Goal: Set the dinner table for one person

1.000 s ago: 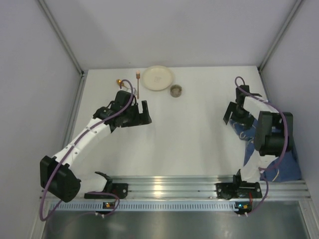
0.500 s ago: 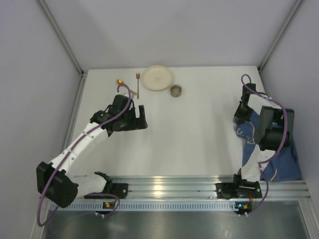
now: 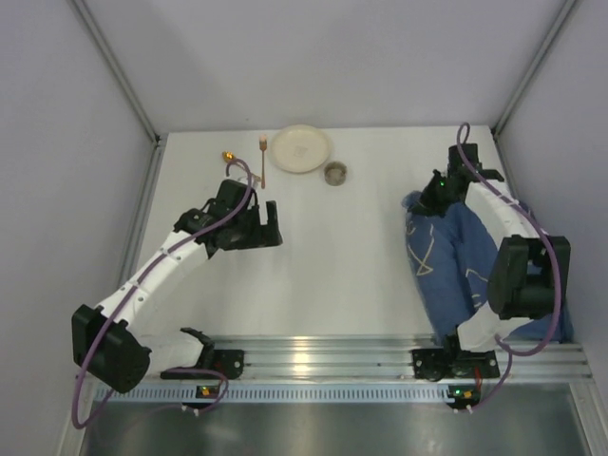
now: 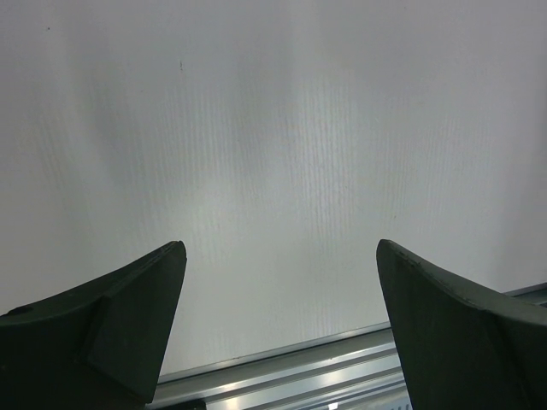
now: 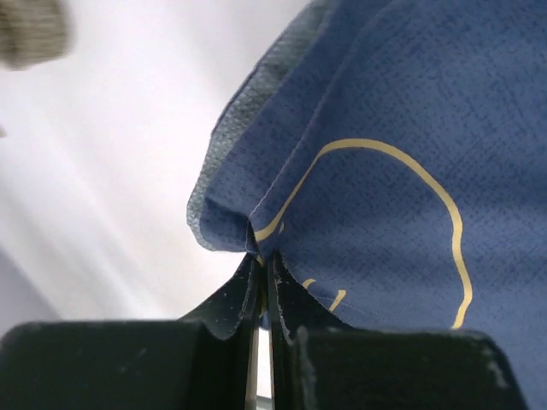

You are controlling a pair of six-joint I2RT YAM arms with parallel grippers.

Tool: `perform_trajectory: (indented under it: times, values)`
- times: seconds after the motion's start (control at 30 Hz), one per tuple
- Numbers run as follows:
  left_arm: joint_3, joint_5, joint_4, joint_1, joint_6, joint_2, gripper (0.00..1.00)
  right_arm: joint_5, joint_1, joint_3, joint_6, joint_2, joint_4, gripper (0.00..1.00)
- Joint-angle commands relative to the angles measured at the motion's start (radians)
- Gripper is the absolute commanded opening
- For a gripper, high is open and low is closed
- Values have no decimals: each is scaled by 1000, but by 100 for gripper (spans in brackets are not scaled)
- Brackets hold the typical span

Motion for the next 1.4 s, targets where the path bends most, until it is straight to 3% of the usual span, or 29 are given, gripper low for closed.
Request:
perform_trajectory:
  times: [0.0, 0.03, 0.07, 0.1, 0.17, 0.43, 0.7, 0.77, 1.0, 1.2, 1.37]
  values:
    - [55, 11, 26, -9, 4, 27, 98, -186, 101, 137, 167, -4, 96, 0]
    - [66, 11, 29, -18, 4, 35, 99, -258, 112, 158, 207, 16, 115, 11]
    - [72, 11, 33, -23, -4, 46, 98, -298, 119, 187, 227, 54, 135, 30]
    - [79, 11, 36, -29, -5, 55, 98, -334, 128, 204, 244, 76, 165, 65]
    - [99, 11, 43, -55, -17, 75, 98, -392, 129, 245, 250, 121, 172, 99]
    - [180, -27, 115, -299, -66, 236, 99, -382, 26, 106, 129, -34, 120, 100]
    - [401, 11, 196, -514, -128, 608, 96, -179, -106, 11, -63, -309, -150, 100]
    - [463, 57, 205, -532, -132, 685, 96, -153, -114, -12, -74, -379, -196, 100]
    - [634, 25, 175, -560, -103, 880, 95, -112, -114, -167, -22, -579, -241, 98]
    - [929, -126, -12, -594, -91, 1095, 92, -79, -114, -216, -37, -657, -316, 98]
    - [1001, -257, -148, -595, -157, 1185, 89, -72, -114, -234, -28, -718, -348, 98]
